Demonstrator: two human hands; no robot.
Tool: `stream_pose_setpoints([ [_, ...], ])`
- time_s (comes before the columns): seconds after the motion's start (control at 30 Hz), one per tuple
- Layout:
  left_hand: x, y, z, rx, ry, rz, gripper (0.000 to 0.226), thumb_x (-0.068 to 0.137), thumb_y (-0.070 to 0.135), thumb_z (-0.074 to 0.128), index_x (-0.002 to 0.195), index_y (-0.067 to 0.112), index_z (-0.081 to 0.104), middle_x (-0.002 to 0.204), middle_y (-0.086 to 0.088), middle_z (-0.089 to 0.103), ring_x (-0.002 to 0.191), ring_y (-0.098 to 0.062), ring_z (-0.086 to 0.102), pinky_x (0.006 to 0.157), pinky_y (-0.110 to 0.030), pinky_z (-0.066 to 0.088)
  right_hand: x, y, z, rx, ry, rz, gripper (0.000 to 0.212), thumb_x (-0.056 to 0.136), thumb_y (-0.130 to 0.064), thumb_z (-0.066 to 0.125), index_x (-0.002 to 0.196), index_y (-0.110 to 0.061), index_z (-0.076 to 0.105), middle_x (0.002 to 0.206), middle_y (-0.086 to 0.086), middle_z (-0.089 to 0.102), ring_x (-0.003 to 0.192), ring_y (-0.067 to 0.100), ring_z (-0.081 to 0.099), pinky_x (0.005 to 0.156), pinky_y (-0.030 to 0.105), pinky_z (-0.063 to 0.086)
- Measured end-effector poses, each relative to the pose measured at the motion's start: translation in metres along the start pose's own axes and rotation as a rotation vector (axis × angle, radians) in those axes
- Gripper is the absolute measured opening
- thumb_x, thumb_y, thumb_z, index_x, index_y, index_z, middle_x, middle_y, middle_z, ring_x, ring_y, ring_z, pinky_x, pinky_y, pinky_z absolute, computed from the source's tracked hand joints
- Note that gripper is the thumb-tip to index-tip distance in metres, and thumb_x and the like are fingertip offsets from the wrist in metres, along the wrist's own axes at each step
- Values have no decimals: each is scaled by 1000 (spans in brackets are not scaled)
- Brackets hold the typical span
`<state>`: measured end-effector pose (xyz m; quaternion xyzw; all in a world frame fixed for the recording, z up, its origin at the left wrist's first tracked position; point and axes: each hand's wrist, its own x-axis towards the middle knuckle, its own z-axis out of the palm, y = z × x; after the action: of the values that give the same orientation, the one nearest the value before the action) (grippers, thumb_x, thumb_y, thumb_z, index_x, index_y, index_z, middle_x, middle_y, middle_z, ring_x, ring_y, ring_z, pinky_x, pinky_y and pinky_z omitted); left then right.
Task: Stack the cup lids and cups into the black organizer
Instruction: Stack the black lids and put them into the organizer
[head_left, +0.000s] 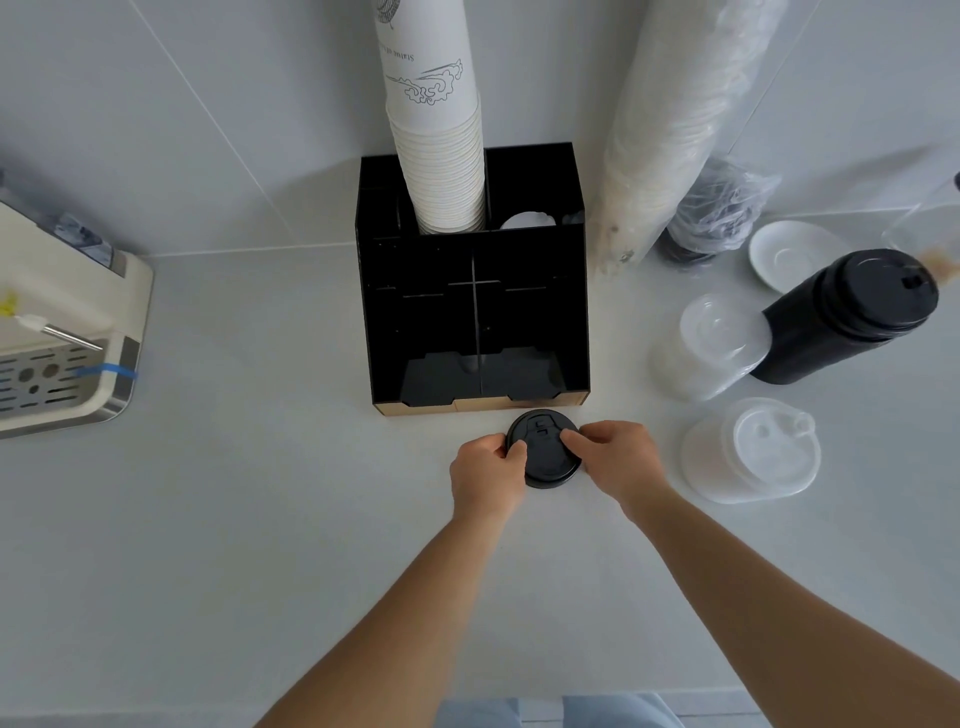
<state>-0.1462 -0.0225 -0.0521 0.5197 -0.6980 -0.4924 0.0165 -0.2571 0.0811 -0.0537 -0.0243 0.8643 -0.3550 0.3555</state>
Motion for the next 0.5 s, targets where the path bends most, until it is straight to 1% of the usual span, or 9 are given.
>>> stream_pose_setpoints([
  [0.07,-3,2,1,-6,-9,-5,32,91,25,56,79,-3,65,76,-19,69,63,-25,53,57,-30,43,-2,-2,0,-4,-20,18,36,88,-39,68,87,-5,79,72,17,67,66,25,55,63,33,45],
  [0.13,-8,4,0,-32,-30,-22,28,91,20,55,80,-3,63,77,-19,68,61,-20,48,56,-26,38,-3,-3,0,22,-24,45,38,88,-38,67,89,-1,78,69,12,61,65,24,52,64,32,43],
  [0.2,-13,3,-1,-81,-45,-57,24,90,18,54,80,-3,63,75,-17,65,61,-19,46,56,-26,37,-5,-3,-1,80,-37,60,39,88,-34,69,94,5,75,74,13,59,68,24,51,66,33,44],
  [0.23,-16,3,-2,-109,-46,-70,24,89,17,54,79,-3,61,71,-15,62,61,-20,44,56,-27,36,-6,-3,-1,110,-48,68,38,88,-32,70,94,5,75,77,16,62,71,25,53,69,34,48],
  [0.3,-21,2,-6,-183,-47,-82,22,85,19,55,76,0,60,71,-13,59,64,-21,44,60,-29,36,-12,-5,-4,168,-66,82,27,87,-29,72,86,-3,77,90,23,71,78,28,62,83,41,60],
  [0.33,-23,2,-8,-218,-53,-87,19,85,20,56,75,6,63,73,-11,63,66,-20,48,62,-29,39,-16,-7,-6,205,-79,90,20,87,-27,73,82,-8,76,97,22,73,85,30,67,88,44,61],
  [0.4,-28,4,-19,-294,-58,-93,14,86,17,59,74,16,66,73,-1,67,68,-17,53,65,-29,43,-24,-12,-13,284,-123,86,13,88,-22,73,84,-11,75,102,20,75,98,33,72,85,41,62],
  [0.43,-30,6,-26,-335,-59,-98,15,86,15,60,74,19,68,73,4,67,70,-16,56,67,-29,46,-27,-15,-16,312,-145,67,12,89,-20,73,88,-8,76,102,19,76,100,33,72,82,37,62],
  [0.5,-33,8,-38,-418,-60,-109,14,84,15,65,80,27,72,84,8,72,85,-16,66,82,-30,55,-32,-21,-23,335,-180,15,13,89,-16,72,94,-5,76,100,17,77,98,31,74,80,35,62],
])
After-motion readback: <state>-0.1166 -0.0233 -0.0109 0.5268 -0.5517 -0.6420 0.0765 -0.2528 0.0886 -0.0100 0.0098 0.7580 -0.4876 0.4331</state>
